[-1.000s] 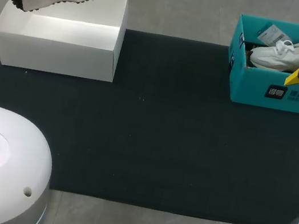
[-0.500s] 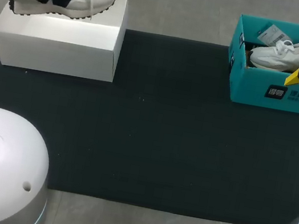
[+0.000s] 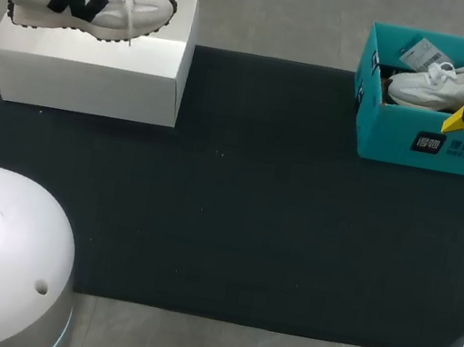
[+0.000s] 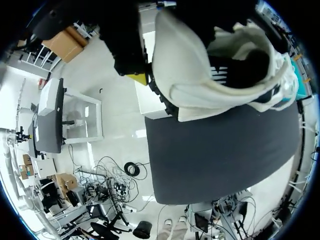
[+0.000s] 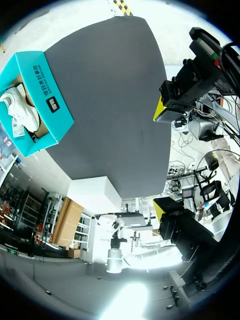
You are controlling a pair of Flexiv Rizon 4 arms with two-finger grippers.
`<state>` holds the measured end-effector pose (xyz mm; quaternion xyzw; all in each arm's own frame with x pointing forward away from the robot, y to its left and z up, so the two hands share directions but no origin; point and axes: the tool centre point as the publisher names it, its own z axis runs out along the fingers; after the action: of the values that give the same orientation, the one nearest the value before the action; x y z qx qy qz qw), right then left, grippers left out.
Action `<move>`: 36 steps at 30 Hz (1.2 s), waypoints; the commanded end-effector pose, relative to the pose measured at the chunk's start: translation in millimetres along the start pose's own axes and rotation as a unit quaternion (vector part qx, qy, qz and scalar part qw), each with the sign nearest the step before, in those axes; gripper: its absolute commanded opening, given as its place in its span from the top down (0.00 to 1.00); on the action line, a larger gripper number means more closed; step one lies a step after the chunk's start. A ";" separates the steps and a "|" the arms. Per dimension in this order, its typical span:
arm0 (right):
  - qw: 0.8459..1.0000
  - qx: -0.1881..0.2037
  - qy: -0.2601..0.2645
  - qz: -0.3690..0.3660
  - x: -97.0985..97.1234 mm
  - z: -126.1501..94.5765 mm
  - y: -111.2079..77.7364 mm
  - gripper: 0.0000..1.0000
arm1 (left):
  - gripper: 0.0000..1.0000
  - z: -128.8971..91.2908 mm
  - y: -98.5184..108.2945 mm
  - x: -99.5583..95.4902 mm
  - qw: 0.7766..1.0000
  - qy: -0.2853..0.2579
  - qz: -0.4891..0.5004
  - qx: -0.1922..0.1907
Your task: Take the shoe out of the shoebox, open the shoe tongue, remove and reinsert the insole, then place the shoe into the shoebox
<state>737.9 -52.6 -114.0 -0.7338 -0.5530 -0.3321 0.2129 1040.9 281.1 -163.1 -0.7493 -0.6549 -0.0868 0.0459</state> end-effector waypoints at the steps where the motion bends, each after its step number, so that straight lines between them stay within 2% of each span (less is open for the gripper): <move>1: 1.000 0.001 -0.001 0.001 0.8 1.4 1.1 0.00 | 1.00 16.7 26.4 6.6 0.999 -0.007 0.032 0.011; 2: 1.000 0.001 -0.001 0.001 0.8 1.4 1.1 0.00 | 1.00 20.1 30.6 7.1 0.999 -0.003 0.034 0.005; 6: 1.000 0.001 -0.001 0.001 0.8 1.4 1.1 0.00 | 1.00 28.8 50.1 9.0 0.999 -0.023 0.026 0.033; 10: 1.000 0.001 -0.001 0.001 0.8 1.4 1.1 0.00 | 1.00 38.5 70.6 10.9 0.999 -0.022 0.026 0.018; 12: 1.000 0.001 -0.001 0.001 0.8 1.4 1.1 0.00 | 1.00 43.7 77.7 11.5 0.998 -0.029 0.046 0.025; 13: 1.000 0.001 -0.001 0.001 0.8 1.4 1.1 0.00 | 1.00 47.5 82.9 12.5 0.998 -0.014 0.058 0.004; 17: 1.000 0.001 -0.001 0.001 0.8 1.4 1.1 0.00 | 1.00 60.9 96.9 15.0 0.996 -0.009 0.093 -0.014; 20: 1.000 0.001 -0.001 0.001 0.8 1.4 1.1 0.00 | 1.00 70.0 104.5 12.9 0.995 -0.027 0.096 -0.023; 21: 1.000 0.001 -0.001 0.001 0.8 1.4 1.1 0.00 | 1.00 75.6 108.8 11.6 0.995 -0.020 0.089 -0.046; 23: 1.000 0.001 -0.001 0.001 0.8 1.4 1.1 0.00 | 1.00 82.2 110.5 8.8 0.995 -0.035 0.085 -0.034; 30: 1.000 0.001 -0.001 0.001 0.8 1.4 1.1 0.00 | 1.00 109.9 109.1 -0.5 0.995 -0.043 0.082 -0.036; 36: 1.000 0.001 -0.001 0.001 0.8 1.4 1.1 0.00 | 1.00 128.4 95.0 -5.4 0.996 -0.039 0.083 -0.022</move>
<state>737.9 -52.6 -114.0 -0.7338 -0.5531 -0.3321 0.2129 1146.0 285.6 -279.5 -0.8034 -0.5916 -0.0654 0.0133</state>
